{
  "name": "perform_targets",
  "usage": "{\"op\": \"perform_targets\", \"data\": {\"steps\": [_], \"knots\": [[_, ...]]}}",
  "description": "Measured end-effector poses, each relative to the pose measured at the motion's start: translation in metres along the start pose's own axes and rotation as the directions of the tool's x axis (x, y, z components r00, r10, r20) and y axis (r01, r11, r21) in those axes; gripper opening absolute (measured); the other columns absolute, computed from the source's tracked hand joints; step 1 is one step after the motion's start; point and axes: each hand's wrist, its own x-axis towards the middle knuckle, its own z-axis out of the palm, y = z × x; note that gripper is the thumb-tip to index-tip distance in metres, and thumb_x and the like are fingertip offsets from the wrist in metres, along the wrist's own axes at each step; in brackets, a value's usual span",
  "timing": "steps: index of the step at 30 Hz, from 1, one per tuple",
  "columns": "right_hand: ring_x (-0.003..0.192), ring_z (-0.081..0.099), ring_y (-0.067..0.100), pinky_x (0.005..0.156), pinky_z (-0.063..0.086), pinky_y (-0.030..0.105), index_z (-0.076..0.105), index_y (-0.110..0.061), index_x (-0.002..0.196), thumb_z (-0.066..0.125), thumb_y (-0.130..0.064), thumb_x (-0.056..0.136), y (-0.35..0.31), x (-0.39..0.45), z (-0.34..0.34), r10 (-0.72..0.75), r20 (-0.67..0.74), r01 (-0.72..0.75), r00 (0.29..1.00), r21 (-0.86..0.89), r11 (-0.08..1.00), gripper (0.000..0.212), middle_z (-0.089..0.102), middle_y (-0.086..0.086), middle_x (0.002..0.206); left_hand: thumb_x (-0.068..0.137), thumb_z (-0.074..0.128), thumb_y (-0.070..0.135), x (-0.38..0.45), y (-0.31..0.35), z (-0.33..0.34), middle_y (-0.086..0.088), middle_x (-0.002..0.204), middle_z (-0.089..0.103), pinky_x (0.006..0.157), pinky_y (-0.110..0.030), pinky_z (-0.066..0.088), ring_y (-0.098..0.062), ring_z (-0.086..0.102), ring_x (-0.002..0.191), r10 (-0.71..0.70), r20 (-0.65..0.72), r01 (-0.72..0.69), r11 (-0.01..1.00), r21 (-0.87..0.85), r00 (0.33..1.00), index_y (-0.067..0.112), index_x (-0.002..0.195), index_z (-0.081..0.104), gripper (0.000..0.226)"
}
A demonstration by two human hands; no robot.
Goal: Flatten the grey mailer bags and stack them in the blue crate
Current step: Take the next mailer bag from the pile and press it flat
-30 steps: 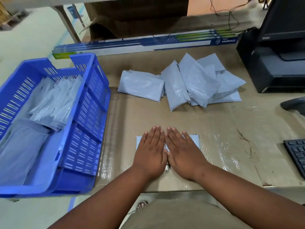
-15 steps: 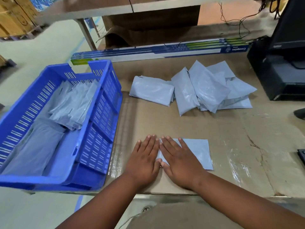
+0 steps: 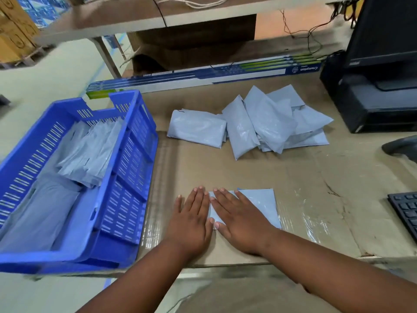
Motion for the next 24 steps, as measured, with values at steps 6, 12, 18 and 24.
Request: {"op": "perform_targets", "data": {"steps": [6,12,18,24], "knots": [[0.162,0.017,0.026,0.131,0.004,0.049,0.03,-0.01,0.165,0.031,-0.042,0.106,0.007,-0.005,-0.021,0.113,-0.093,-0.114,0.989,-0.008,0.993,0.067,0.023,0.012,0.174,0.099,0.04,0.038,0.025,0.02,-0.027,-0.017,0.168,0.036,0.126,-0.056,0.028,-0.034,0.03,0.158,0.046,-0.038,-0.047,0.999,-0.023,0.998,0.005,0.159,0.042,0.069],[0.158,0.029,0.03,0.129,0.009,0.046,0.036,-0.009,0.163,0.034,-0.035,0.103,0.006,-0.015,-0.023,0.196,-0.124,-0.194,0.973,0.022,0.981,0.065,0.031,0.014,0.17,0.103,0.036,0.032,0.037,0.04,-0.015,-0.019,0.167,0.036,0.123,-0.055,0.034,-0.035,0.028,0.158,0.121,-0.048,-0.128,0.971,-0.203,0.992,0.003,0.16,0.041,0.063],[0.163,0.013,0.031,0.127,0.023,0.06,0.031,-0.021,0.166,0.037,-0.064,0.104,0.023,-0.074,-0.01,0.182,-0.099,-0.187,0.978,-0.042,0.981,0.076,0.015,0.01,0.176,0.109,0.026,0.06,-0.005,0.047,-0.019,-0.004,0.178,0.0,0.13,-0.058,0.008,-0.027,-0.002,0.164,0.226,-0.015,-0.227,0.972,-0.066,0.974,0.031,0.17,0.009,0.07],[0.164,-0.003,0.028,0.127,0.015,0.057,0.018,-0.025,0.169,0.028,-0.073,0.104,0.03,-0.081,0.0,0.196,-0.015,-0.196,0.981,-0.043,0.98,0.082,-0.001,0.005,0.178,0.106,0.033,0.069,-0.009,0.047,-0.014,-0.004,0.178,-0.002,0.127,-0.064,0.012,-0.028,-0.004,0.164,0.218,0.013,-0.217,0.975,-0.046,0.976,0.037,0.169,0.007,0.075]]}}
